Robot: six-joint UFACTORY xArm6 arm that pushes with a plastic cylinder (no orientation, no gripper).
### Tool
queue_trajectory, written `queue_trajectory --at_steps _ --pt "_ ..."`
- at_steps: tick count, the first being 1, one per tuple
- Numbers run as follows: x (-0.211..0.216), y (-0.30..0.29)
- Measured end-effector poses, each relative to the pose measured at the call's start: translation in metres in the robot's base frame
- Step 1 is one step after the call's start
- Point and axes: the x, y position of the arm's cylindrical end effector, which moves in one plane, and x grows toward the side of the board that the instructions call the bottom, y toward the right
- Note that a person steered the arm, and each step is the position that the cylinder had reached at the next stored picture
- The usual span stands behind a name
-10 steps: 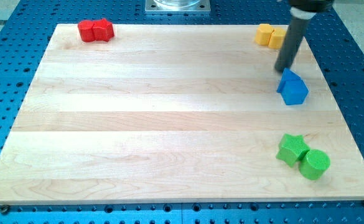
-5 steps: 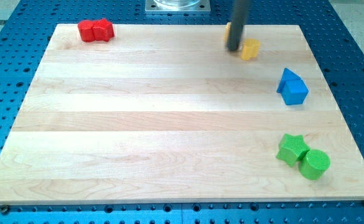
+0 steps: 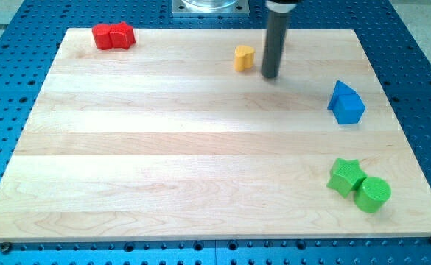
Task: Move both the yellow blocks diagonally to the bottom right side of the red star
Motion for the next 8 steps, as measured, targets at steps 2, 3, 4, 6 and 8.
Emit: queue_trajectory --at_steps 2,3,4,6,8 --pt "-0.033 -0.042" --pt "0.012 -0.118" --pt "0.004 -0.083" --pt "-0.001 0.048" --pt "-0.105 0.086"
